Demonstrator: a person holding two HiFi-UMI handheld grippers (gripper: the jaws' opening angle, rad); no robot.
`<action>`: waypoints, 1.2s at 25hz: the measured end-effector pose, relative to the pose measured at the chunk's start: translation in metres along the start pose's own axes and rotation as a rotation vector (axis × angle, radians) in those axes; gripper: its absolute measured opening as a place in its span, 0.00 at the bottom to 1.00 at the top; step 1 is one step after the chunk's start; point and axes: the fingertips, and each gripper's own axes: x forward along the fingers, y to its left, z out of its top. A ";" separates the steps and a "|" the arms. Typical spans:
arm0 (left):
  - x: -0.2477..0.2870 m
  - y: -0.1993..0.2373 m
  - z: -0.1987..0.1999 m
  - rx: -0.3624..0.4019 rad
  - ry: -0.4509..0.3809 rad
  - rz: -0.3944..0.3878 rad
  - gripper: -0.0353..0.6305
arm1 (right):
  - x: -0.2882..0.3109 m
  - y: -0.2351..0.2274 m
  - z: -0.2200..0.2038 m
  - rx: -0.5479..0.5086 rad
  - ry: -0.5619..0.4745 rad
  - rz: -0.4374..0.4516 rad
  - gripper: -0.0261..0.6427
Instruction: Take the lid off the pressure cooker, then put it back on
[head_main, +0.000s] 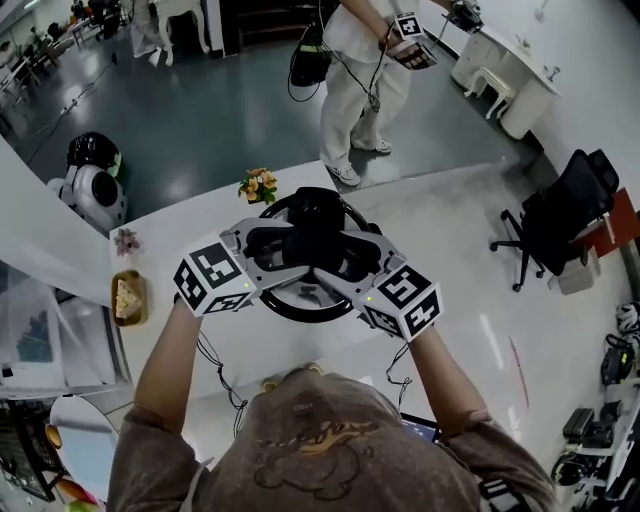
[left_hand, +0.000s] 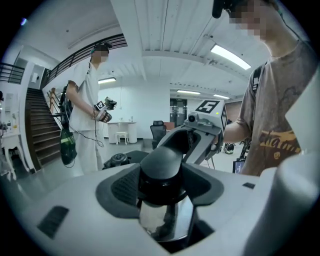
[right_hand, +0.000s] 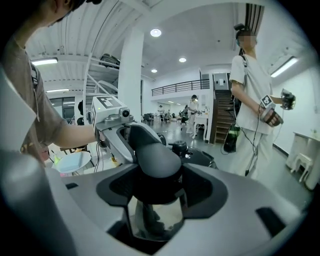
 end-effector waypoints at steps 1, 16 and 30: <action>0.005 0.001 -0.002 -0.003 0.003 -0.010 0.44 | 0.000 -0.004 -0.004 0.009 0.004 -0.005 0.45; 0.040 0.019 -0.020 0.009 0.028 -0.107 0.44 | 0.009 -0.033 -0.033 0.084 0.034 -0.080 0.45; 0.052 0.029 -0.031 -0.015 0.040 -0.177 0.45 | 0.017 -0.044 -0.045 0.149 0.046 -0.121 0.45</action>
